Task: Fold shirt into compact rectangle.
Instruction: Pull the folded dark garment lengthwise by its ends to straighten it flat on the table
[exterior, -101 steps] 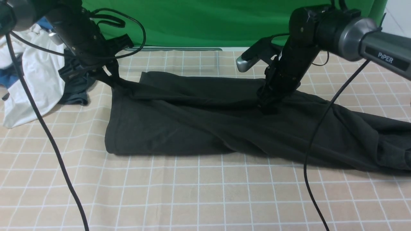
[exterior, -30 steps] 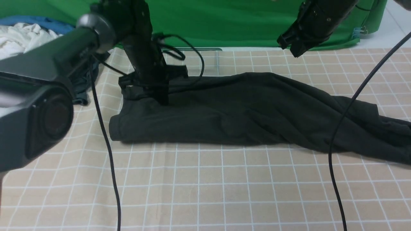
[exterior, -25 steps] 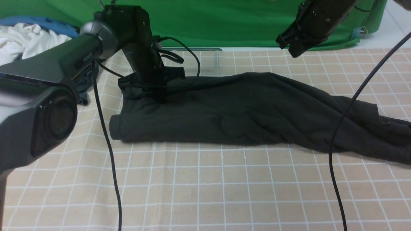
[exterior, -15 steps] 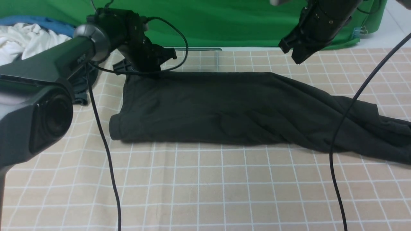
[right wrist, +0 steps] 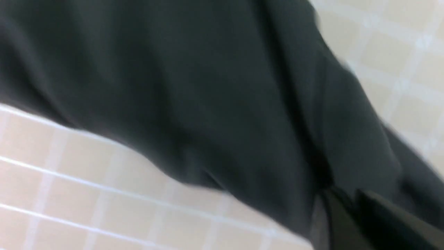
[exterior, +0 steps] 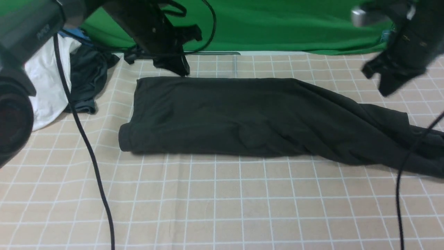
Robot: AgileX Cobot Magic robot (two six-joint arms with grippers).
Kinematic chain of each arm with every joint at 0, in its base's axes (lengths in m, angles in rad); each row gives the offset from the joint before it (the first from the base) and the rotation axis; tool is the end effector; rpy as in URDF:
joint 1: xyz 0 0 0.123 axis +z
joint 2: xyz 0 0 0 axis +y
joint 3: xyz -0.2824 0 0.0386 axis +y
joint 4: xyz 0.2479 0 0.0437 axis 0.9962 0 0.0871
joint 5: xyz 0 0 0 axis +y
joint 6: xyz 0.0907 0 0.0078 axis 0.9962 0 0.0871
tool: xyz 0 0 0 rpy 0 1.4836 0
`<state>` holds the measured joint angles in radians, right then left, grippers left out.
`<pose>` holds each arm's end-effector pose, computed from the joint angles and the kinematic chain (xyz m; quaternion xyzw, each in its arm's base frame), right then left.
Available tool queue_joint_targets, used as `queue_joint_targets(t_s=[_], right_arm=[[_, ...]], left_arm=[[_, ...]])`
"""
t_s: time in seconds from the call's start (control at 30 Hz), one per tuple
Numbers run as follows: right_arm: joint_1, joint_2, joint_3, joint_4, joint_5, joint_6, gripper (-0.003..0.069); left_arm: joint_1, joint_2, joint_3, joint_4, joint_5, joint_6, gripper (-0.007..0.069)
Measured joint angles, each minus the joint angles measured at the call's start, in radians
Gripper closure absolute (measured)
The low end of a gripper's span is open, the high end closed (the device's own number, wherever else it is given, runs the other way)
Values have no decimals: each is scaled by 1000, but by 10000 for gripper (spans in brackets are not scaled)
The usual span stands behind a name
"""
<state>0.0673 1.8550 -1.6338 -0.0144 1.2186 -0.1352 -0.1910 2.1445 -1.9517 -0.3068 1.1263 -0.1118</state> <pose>0.3865 0.0248 0.2826 -0.1022 0.9888 -0.0107 0.1086 0.4547 -0.1132 0.2525 -0.0029 0.9750 -0.1705 0.1426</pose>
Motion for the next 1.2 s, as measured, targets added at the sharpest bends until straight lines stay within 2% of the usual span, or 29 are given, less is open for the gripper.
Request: queue_joint_targets(t_s=[0.03, 0.07, 0.1, 0.17, 0.23, 0.37, 0.5, 0.57, 0.67, 0.7, 0.73, 0.77, 1.1, 1.2], right_arm=[[-9, -1, 11, -2, 0, 3, 452], [-34, -4, 40, -7, -2, 10, 379], [-46, -4, 60, -7, -9, 12, 349], [-71, -4, 110, 9, -54, 16, 242], [-76, -4, 129, 26, -94, 19, 200], [-77, 13, 135, 56, -147, 19, 176], [-80, 72, 135, 59, -176, 27, 174], [-82, 93, 135, 53, -182, 27, 190], [-82, 119, 137, 45, -201, 16, 400], [-82, 120, 136, 42, -224, 10, 529], [-82, 120, 136, 42, -227, 8, 540], [-84, 120, 128, 29, -242, 5, 596], [-180, 154, 55, 14, -285, -86, 608], [-207, 177, 55, 14, -347, -98, 586]], left_arm=[[-2, -1, 9, 0, 0, 0, 611], [-16, -6, 67, 0, -10, 5, 611], [-22, -6, 98, 0, -23, 7, 611], [-32, -5, 182, 9, -80, 11, 611], [-32, -5, 228, 10, -132, 11, 611], [-32, -3, 283, 11, -196, 11, 611], [-32, 9, 293, 15, -194, 14, 611], [-32, 12, 293, 17, -192, 14, 611], [-32, 13, 293, 19, -189, 16, 611], [-32, 13, 293, 19, -187, 19, 611], [-32, 13, 293, 19, -185, 19, 611], [-32, 13, 293, 19, -180, 19, 611], [-32, 13, 293, 22, -154, 41, 611], [-32, 13, 293, 22, -148, 44, 611]])
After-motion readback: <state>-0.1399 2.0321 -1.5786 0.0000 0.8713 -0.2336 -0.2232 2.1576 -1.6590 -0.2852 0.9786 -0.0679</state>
